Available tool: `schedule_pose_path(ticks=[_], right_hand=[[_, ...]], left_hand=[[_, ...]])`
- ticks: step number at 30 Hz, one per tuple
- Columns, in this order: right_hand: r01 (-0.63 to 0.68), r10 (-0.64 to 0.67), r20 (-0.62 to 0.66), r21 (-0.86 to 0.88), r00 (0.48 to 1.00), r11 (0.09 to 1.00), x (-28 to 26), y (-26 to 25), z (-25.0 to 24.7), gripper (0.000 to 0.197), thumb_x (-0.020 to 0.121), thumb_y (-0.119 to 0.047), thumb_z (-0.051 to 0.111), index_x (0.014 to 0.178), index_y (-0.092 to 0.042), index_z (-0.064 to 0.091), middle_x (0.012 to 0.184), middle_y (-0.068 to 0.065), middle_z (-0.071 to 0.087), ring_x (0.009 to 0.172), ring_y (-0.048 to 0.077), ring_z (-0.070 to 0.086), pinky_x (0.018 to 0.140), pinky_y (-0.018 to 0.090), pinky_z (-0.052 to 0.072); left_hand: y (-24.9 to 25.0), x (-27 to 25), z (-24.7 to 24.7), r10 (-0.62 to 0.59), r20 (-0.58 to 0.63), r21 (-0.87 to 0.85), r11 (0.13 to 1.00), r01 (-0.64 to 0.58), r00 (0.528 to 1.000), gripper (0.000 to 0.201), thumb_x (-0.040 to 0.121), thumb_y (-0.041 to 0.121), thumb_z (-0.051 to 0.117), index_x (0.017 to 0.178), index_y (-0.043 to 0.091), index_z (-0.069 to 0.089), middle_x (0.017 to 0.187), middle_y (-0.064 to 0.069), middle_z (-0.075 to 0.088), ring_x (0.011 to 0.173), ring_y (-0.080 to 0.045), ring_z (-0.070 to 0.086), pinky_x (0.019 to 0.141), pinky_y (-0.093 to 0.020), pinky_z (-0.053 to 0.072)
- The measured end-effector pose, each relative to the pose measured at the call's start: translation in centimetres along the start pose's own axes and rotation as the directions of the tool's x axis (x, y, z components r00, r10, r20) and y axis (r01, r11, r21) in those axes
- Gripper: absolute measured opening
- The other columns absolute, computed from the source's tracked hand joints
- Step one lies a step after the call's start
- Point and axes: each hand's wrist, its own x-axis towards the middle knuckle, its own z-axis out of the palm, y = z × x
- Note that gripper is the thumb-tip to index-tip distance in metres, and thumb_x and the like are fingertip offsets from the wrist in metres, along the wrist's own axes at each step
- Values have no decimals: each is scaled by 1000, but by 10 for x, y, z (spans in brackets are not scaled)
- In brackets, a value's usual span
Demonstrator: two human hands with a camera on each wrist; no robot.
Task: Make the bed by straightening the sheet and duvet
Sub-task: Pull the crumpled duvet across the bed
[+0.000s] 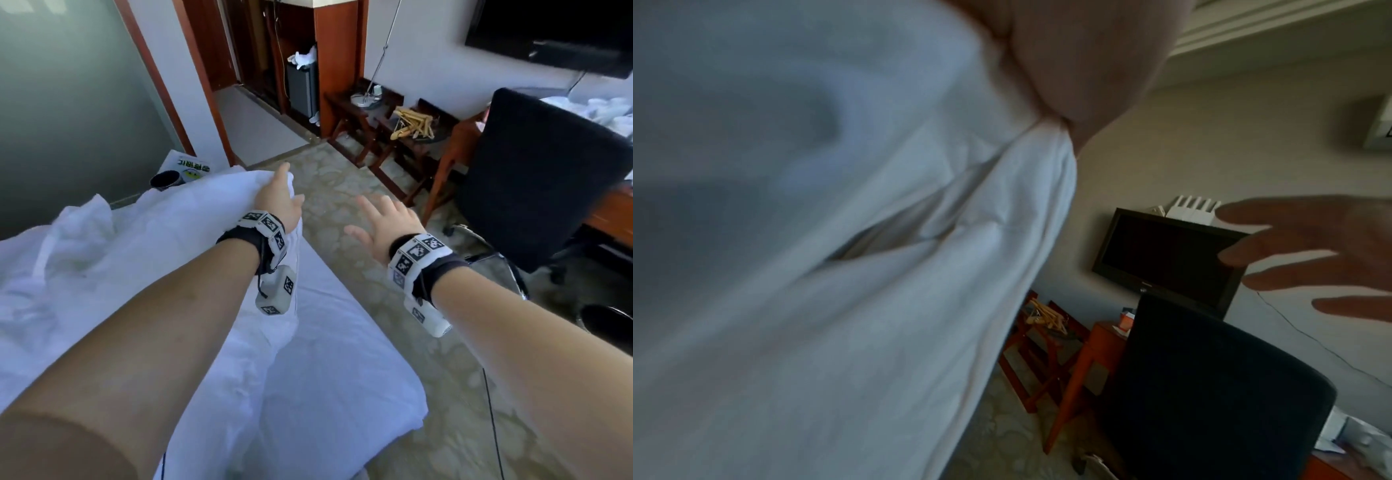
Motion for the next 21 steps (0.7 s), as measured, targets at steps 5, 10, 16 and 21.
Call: schedule_pose_path(ticks=[5, 10, 16, 21], right_hand=[[18, -18, 1, -24, 1000, 1000, 59, 77, 6, 63, 93, -61, 23, 147, -30, 13, 147, 10, 26, 132, 32, 31, 111, 44, 27], [17, -16, 21, -32, 1000, 999, 132, 164, 3, 64, 93, -62, 21, 148, -32, 10, 149, 9, 24, 134, 31, 28, 112, 44, 25], [-19, 19, -27, -9, 999, 1000, 215, 263, -24, 63, 94, -61, 23, 148, -30, 12, 151, 8, 22, 135, 31, 27, 111, 45, 26], [57, -57, -15, -38, 998, 998, 311, 331, -8, 63, 94, -60, 23, 148, -30, 13, 150, 9, 24, 133, 33, 30, 110, 45, 27]], left_hand=[[32, 69, 71, -9, 52, 25, 1000, 7, 999, 61, 96, 18, 51, 149, 19, 20, 147, -9, 41, 123, -31, 48, 96, -35, 39], [82, 151, 122, 11, 62, 17, 1000, -12, 998, 61, 97, 13, 49, 150, 14, 19, 150, -9, 37, 127, -29, 45, 97, -29, 37], [166, 248, 171, 71, 66, 1, 997, -71, 995, 61, 96, 17, 50, 149, 16, 21, 148, -10, 39, 131, -29, 43, 103, -33, 36], [168, 302, 249, -55, 309, 135, 991, 13, 949, 91, 88, 46, 60, 151, 32, -4, 149, -8, 39, 121, -28, 52, 90, -32, 43]])
